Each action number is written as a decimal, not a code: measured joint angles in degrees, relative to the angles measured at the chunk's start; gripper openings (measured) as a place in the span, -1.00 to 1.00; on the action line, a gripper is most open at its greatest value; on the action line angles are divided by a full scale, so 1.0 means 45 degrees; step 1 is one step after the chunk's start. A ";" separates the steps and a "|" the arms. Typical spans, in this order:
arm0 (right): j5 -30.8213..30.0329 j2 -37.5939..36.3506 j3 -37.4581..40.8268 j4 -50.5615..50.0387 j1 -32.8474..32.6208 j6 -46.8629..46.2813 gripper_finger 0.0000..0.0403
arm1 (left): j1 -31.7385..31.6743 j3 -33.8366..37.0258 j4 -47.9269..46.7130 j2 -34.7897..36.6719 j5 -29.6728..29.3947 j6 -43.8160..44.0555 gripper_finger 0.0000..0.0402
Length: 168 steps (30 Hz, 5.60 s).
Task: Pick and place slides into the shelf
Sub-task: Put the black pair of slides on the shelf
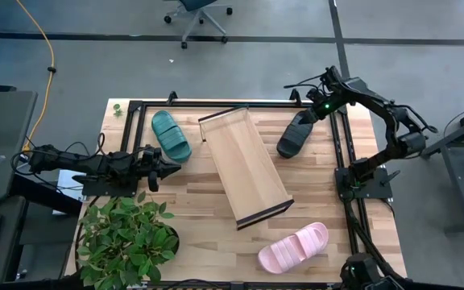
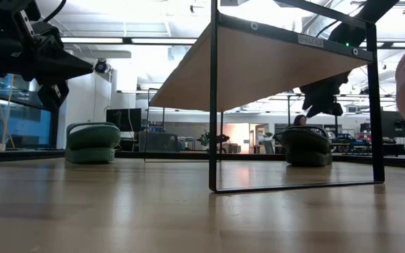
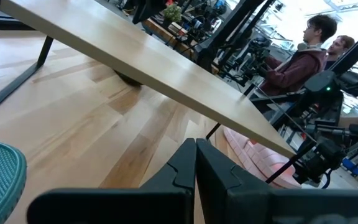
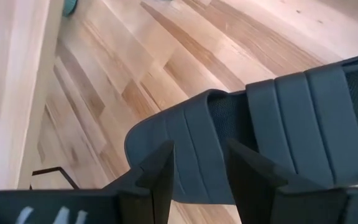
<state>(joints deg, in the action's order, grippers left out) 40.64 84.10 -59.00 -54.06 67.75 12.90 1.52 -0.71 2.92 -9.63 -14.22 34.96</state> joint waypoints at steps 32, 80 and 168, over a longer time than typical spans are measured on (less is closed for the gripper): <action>0.0631 0.1608 0.0000 -0.1167 -0.0151 0.2322 -0.36 | 0.0000 0.0000 0.0000 0.0000 0.0136 0.0034 -1.00; 0.0442 0.2874 -0.0262 -0.0772 -0.1399 0.2583 -0.40 | 0.0000 0.0000 -0.0014 0.0005 0.0146 0.0014 -1.00; 0.4403 -0.1980 -0.3555 -0.3624 -0.0315 -0.1898 -0.99 | 0.0000 0.0005 -0.0020 0.0000 0.0146 -0.0146 -1.00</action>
<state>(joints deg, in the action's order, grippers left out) 60.46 75.19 -75.00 -70.37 66.33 4.36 1.52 -0.69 2.83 -9.63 -13.56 34.30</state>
